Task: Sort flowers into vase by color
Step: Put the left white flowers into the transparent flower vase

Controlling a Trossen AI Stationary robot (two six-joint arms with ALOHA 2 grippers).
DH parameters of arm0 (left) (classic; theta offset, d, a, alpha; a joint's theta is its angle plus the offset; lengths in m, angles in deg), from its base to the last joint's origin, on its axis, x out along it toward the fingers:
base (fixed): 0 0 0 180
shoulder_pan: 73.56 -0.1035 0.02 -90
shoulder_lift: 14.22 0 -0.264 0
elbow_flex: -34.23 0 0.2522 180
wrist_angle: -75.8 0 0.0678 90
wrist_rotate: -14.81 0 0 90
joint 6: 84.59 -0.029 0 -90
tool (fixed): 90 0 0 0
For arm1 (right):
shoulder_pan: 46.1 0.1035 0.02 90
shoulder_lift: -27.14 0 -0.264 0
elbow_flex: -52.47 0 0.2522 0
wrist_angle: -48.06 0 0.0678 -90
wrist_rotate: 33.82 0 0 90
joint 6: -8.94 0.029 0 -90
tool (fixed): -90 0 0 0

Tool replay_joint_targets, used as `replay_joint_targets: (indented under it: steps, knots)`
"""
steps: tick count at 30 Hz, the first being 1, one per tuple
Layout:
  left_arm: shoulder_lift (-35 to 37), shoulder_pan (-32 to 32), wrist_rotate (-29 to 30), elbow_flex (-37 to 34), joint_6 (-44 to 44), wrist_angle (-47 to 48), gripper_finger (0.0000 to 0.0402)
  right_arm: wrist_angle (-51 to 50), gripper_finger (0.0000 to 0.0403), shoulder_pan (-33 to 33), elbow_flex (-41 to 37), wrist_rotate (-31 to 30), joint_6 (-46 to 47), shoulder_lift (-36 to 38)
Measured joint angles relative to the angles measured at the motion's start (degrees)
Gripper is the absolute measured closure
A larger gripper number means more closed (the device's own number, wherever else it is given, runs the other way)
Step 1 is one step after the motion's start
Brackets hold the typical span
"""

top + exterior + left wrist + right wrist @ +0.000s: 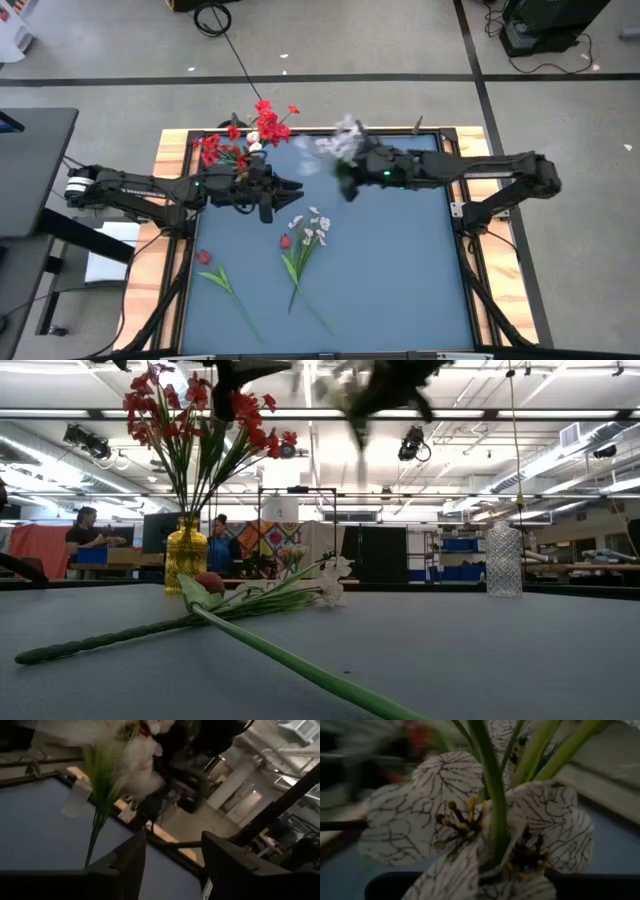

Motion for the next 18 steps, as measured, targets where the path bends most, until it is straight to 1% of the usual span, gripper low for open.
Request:
replay_joint_targets:
  steps: [5, 9, 15, 18]
  knots:
    - [2.27, 0.03, 0.02, 0.08, -0.34, -0.48, 0.0200, -18.36, 0.0393, 0.03, 0.00, -9.87, -0.26, 6.13]
    - [1.94, 0.18, 0.02, 0.00, -0.84, 0.24, 0.0205, -27.74, 0.0393, -1.32, 0.05, -15.70, 0.51, 12.48]
    - [1.35, 0.60, 2.19, 0.02, -3.25, 0.00, 0.0212, -33.71, 0.0393, -6.33, 0.05, -21.19, 1.39, 20.51]
    - [1.50, 0.60, 3.84, 0.02, -4.37, -0.57, 0.0212, -34.25, 0.0393, -9.28, 0.05, -25.05, 1.08, 22.73]
